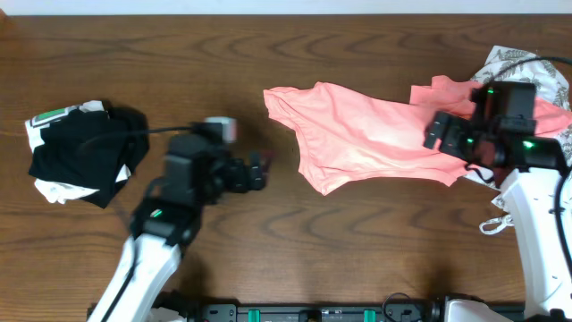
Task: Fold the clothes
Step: 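Drag the pink shirt leftward with the right gripper toward the left gripper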
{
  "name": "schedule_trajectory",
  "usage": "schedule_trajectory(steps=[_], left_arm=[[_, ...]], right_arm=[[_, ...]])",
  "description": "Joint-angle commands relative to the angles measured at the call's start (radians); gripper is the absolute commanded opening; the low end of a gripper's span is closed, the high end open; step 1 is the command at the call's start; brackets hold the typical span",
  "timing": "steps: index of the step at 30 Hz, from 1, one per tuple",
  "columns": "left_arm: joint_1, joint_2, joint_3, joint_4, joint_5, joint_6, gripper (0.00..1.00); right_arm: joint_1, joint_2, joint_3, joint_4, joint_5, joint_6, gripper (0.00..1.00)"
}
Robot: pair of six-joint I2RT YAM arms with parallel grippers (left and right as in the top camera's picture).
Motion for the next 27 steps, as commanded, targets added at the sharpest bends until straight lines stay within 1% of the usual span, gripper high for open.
schedule_trajectory(steps=[1,5,10,15,20,27], left_arm=[[-0.106,0.158,0.020,0.081,-0.002,-0.139,0.98],[-0.189,0.335,0.020,0.193,-0.020,-0.239,0.98],[-0.237,0.492,0.020,0.280,-0.020,-0.291,0.98],[-0.245,0.563,0.020,0.343,-0.020,-0.296,0.98],[-0.250,0.610,0.020,0.389,-0.020,-0.353,0.98],[-0.308,0.660,0.020,0.421,-0.020,-0.380,0.98]], right_arm=[[-0.044,-0.016,0.006,-0.033,0.014,-0.009,0.99],[-0.052,-0.016,0.006,-0.049,0.014,-0.024,0.99],[-0.052,-0.016,0.006,-0.064,0.014,-0.035,0.99],[-0.052,-0.016,0.006,-0.072,0.014,-0.035,0.99],[-0.052,-0.016,0.006,-0.074,0.013,-0.035,0.99],[-0.052,-0.016,0.006,-0.082,0.013,-0.035,0.99]])
